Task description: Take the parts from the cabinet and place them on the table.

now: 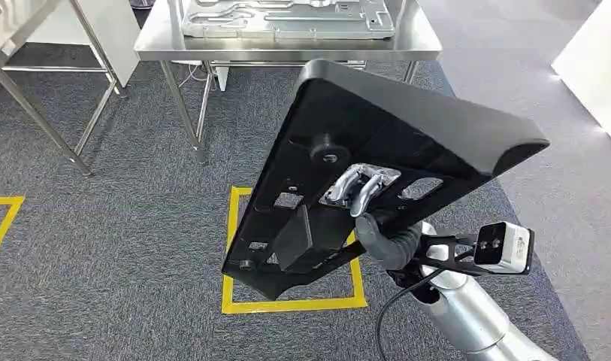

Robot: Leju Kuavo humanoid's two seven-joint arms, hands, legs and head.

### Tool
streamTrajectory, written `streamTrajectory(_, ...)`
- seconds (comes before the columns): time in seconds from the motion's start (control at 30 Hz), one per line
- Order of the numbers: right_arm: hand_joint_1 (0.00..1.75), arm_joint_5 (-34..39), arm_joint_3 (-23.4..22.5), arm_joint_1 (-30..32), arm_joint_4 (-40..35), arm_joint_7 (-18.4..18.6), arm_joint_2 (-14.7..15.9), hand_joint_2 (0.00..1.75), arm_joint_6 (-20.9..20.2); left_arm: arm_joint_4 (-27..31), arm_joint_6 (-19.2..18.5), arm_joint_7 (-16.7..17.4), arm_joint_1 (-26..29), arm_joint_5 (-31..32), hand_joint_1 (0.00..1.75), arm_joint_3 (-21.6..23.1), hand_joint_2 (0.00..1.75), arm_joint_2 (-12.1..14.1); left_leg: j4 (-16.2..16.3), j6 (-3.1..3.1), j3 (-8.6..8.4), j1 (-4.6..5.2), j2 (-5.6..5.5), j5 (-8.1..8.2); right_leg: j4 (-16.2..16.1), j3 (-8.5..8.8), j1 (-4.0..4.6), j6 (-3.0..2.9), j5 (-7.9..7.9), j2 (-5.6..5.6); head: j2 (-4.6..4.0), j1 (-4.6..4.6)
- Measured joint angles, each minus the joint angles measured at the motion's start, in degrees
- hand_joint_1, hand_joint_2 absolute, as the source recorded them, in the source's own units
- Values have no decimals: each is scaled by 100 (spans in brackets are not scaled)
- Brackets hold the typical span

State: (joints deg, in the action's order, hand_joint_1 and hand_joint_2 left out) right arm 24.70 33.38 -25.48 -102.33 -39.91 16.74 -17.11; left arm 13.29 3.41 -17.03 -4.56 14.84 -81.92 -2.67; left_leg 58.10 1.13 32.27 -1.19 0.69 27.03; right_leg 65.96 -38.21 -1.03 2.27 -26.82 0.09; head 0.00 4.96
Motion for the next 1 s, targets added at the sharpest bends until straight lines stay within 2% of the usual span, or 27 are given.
streamTrajectory(0.03,175,0,0,-22,-9,-2,9,175,77,0,-39,4,-5,0,0,0,0,0,-4,-28,-29,0,7,19,-616,324,15,-56,227,-42,0,-2)
streamTrajectory(0.07,175,0,2,-50,-11,-2,20,175,120,0,-57,9,-11,0,0,0,0,0,9,-60,-18,34,14,37,-763,399,63,-88,112,-76,0,-2)
streamTrajectory(0.17,175,-11,20,-62,-59,-2,20,175,203,0,-122,13,-16,0,0,2,0,13,-28,-156,-37,18,26,35,-765,375,95,-157,110,-38,0,0)
streamTrajectory(0.2,175,-13,22,-64,-59,-2,20,175,208,0,-129,13,-22,0,0,4,0,13,-44,-190,-58,27,28,39,-794,390,88,-185,119,-33,0,0)
streamTrajectory(0.23,175,-15,24,-65,-76,0,26,175,221,0,-133,13,-27,0,0,9,0,29,16,-219,-47,11,16,97,-854,447,28,-230,145,-38,0,0)
streamTrajectory(0.27,175,-15,24,-88,-87,-2,24,175,245,0,-133,13,-26,0,0,9,0,33,213,-227,33,15,-5,227,-868,463,33,-276,131,-30,0,0)
streamTrajectory(0.33,175,-22,33,-98,-105,-2,24,175,280,0,-135,20,-15,0,0,11,0,39,1096,-242,464,10,-14,646,-866,481,56,-329,111,-18,0,0)
streamTrajectory(0.37,175,-35,41,-94,-105,-2,24,175,290,0,-135,22,-15,0,0,11,0,44,1523,-250,693,10,-14,783,-864,487,70,-348,97,-11,0,0)
streamTrajectory(0.4,175,-50,63,-89,-105,0,24,175,302,0,-135,24,-14,0,0,11,0,44,1812,-256,873,10,-14,800,-859,501,78,-349,80,2,0,0)
streamTrajectory(0.43,175,-55,79,-87,-105,0,24,175,319,0,-138,22,-11,0,0,11,0,46,1745,-252,877,10,-14,660,-857,525,81,-347,62,23,0,0)
streamTrajectory(0.47,175,-59,92,-87,-107,0,24,175,334,0,-135,22,-11,0,0,11,0,46,1465,-243,773,10,-14,445,-849,552,81,-337,44,39,0,0)
streamTrajectory(0.53,175,-41,114,-96,-122,0,24,175,382,0,-135,22,-9,0,0,11,0,50,482,-205,347,10,-17,-129,-817,621,81,-304,-24,68,0,0)
streamTrajectory(0.57,175,7,120,-117,-122,-2,26,175,398,0,-133,22,-2,0,0,11,0,59,221,-161,220,13,-32,-120,-799,617,81,-285,-53,72,0,0)
streamTrajectory(0.6,175,48,125,-159,-125,0,28,175,428,0,-133,15,-10,0,0,11,0,61,60,-137,179,44,-34,-73,-739,569,120,-244,-75,97,0,0)
streamTrajectory(0.7,175,96,144,-233,-142,2,35,175,511,0,-131,9,-15,4,0,20,0,66,90,-50,198,59,-37,-65,-782,568,100,-146,-73,100,0,0)
streamTrajectory(0.73,175,103,155,-240,-166,4,37,175,544,0,-133,9,-19,4,0,24,0,63,39,-10,153,23,-34,-79,-762,581,92,-100,-113,92,0,0)
streamTrajectory(0.77,175,105,164,-262,-181,2,52,175,594,0,-133,4,-18,0,0,26,0,63,19,15,118,17,-32,-65,-607,537,78,-67,-183,59,0,-2)
streamTrajectory(0.8,175,105,175,-285,-190,0,72,175,605,0,-138,2,-19,2,0,28,0,63,17,44,99,16,-27,-47,-250,349,70,-43,-357,49,0,0)
streamTrajectory(0.87,175,107,221,-275,-195,-2,74,175,647,0,-146,2,-21,2,0,31,0,63,18,68,66,19,-24,-7,660,-176,44,-2,-687,47,0,0)
streamTrajectory(0.9,175,96,241,-257,-195,0,83,175,675,0,-151,2,-20,2,0,31,0,66,19,68,43,19,-25,15,955,-379,31,8,-712,47,0,0)
streamTrajectory(0.93,175,90,267,-245,-195,0,87,175,695,0,-155,0,-17,2,0,33,0,68,19,62,3,19,-29,46,997,-466,21,13,-606,42,0,0)
streamTrajectory(0.97,175,72,288,-243,-197,0,92,175,706,0,-166,-2,-14,2,0,33,0,66,19,54,-49,18,-32,82,756,-409,14,10,-358,32,0,0)
streamTrajectory(1.0,175,50,306,-244,-203,0,98,175,719,0,-168,0,-13,2,0,35,0,66,18,40,-107,18,-34,119,370,-258,14,-5,-83,22,0,0)
